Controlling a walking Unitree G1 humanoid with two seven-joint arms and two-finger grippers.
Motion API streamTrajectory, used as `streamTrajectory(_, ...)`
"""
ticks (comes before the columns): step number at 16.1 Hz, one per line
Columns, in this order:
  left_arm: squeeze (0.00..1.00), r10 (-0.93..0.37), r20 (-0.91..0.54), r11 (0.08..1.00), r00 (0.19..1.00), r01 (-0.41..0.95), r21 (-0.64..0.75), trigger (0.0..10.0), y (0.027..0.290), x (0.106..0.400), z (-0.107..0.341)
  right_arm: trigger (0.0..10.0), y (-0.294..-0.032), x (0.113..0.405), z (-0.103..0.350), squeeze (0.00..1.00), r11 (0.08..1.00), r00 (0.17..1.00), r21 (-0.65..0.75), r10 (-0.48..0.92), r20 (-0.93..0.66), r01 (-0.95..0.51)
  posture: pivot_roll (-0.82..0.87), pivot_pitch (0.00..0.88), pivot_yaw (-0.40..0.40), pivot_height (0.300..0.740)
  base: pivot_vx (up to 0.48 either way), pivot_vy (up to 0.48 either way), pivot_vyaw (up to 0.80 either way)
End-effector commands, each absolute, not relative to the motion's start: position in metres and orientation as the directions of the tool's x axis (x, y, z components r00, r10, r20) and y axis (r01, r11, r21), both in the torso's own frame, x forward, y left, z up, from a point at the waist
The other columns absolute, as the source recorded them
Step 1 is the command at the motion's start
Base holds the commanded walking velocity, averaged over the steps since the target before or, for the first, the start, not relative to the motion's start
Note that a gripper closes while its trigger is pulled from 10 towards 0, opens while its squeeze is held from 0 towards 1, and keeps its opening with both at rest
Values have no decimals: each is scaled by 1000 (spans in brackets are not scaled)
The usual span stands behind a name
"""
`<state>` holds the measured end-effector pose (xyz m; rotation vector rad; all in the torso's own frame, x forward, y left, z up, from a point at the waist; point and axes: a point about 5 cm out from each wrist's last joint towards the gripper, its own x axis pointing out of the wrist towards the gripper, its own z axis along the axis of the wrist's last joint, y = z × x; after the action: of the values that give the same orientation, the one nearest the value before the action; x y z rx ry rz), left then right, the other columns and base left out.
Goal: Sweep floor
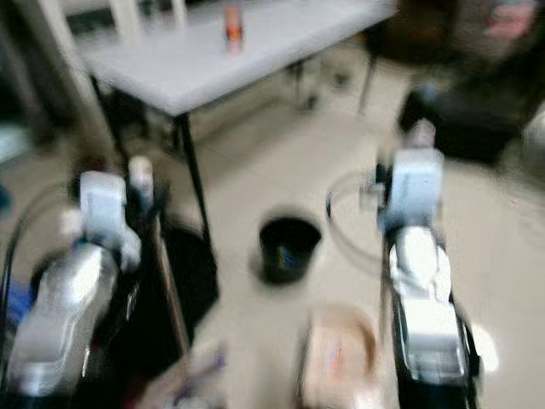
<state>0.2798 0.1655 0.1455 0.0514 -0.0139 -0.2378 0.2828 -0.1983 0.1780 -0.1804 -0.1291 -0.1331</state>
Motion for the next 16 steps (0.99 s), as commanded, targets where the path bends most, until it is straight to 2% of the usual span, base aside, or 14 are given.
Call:
streamTrajectory(1,0,-242,12,969,970,241,48,10000,164,280,148,10000,-199,281,181,0,978,980,-133,-144,138,163,11,0,44,740,-315,0,0)
streamTrajectory(3,0,-248,12,968,969,247,47,10000,163,280,148,10000,-198,279,182,0,979,979,-125,-141,145,160,9,0,47,740,-319,0,-281)
streamTrajectory(9,0,-297,8,954,955,296,37,10000,155,281,145,10000,-202,273,185,0,974,972,-108,-181,150,198,-9,2,72,740,-299,0,-800)
streamTrajectory(16,0,-280,20,960,960,279,32,10000,158,282,147,10000,-203,270,185,0,974,973,-109,-185,140,201,-10,0,57,740,0,0,-800)
